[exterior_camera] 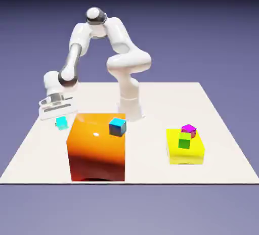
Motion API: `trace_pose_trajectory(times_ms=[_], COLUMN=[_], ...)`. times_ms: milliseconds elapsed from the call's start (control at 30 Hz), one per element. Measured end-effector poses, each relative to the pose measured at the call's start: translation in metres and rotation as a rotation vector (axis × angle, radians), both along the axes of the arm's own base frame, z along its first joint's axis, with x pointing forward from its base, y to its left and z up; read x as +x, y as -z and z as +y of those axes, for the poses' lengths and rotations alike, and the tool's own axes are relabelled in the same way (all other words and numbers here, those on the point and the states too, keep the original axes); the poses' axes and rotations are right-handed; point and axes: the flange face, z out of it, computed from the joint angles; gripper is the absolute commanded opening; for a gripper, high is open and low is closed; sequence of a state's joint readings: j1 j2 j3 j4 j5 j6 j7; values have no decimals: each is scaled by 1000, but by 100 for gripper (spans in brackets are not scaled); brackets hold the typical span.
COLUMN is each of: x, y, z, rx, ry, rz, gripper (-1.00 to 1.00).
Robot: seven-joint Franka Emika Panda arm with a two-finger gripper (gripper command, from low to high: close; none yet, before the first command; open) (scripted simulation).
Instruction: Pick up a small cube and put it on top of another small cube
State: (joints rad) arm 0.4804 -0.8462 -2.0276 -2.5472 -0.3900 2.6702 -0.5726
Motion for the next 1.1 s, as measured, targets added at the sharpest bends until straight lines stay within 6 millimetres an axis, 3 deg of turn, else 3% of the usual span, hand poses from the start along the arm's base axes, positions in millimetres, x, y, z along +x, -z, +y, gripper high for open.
trace_pose_trajectory(times_ms=[267, 300, 400, 500, 667, 833, 1000, 1100], x=[-9, -1, 83, 156, 246, 263, 248, 241], y=[-44, -52, -79, -108, -158, -182, -205, -209], z=[-69, -72, -38, 10, 114, 213, 303, 312], rx=[-103, -117, -125, -108, -22, 9, 55, 37], ry=[170, 186, 172, 153, 105, -35, -172, -202], rz=[212, 220, 115, 7, -166, -362, -563, -614], gripper=[-100, -100, -100, -100, -100, -100, -100, -100])
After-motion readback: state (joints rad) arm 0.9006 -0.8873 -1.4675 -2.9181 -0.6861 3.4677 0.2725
